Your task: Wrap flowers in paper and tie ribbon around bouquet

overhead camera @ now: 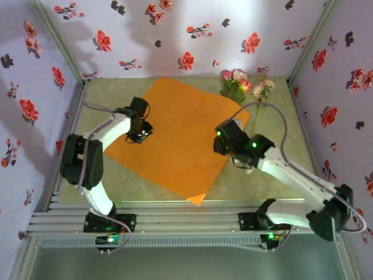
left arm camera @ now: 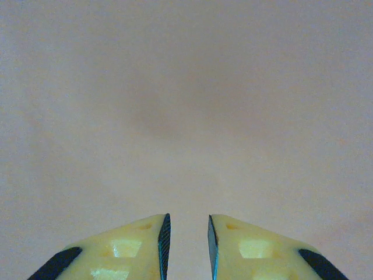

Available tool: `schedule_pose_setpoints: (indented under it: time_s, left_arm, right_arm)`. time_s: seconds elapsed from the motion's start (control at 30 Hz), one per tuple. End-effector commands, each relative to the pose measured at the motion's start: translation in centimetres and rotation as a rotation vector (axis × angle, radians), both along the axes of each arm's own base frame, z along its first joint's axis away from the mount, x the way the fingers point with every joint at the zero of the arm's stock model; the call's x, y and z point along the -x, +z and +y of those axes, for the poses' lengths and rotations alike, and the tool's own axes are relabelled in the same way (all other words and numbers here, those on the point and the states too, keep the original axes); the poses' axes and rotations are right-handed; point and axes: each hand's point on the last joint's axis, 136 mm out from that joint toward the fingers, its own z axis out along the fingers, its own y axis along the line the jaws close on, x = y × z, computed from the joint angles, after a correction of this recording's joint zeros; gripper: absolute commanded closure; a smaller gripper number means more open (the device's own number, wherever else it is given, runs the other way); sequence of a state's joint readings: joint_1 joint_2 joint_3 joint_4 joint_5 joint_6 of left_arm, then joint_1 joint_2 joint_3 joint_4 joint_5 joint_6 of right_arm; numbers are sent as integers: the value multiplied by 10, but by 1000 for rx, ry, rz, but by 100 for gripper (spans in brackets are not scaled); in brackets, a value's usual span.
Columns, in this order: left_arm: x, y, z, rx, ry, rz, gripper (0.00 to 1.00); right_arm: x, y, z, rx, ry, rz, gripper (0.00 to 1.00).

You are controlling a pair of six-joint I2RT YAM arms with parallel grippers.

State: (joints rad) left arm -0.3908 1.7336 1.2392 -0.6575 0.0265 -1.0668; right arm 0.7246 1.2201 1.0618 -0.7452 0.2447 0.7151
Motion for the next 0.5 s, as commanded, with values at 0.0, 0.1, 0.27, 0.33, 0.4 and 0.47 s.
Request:
schedule_pose_setpoints:
  time_s: [0.0,0.1,0.27,0.33,0.4,0.47]
  left_arm:
    - [31,-4,-65,185,-29,45,74]
    - [42,-28,-89,263,13,86,75]
    - [44,-58,-70,249,63,154,76]
    - [46,-67,-56,241,87,180,76]
    - [48,-72,-41,230,109,191,76]
    - [52,-73,-27,219,124,202,76]
  right_arm:
    - [-49,-32,36,-87,25,71,59]
    - [-89,-59,61,-99,17,108,66]
    - [-116,-118,88,-62,26,233,72]
    - [-113,-143,87,-32,10,294,74]
    - [-103,-163,81,-1,-8,350,75]
    - [-89,-177,77,3,-18,404,75]
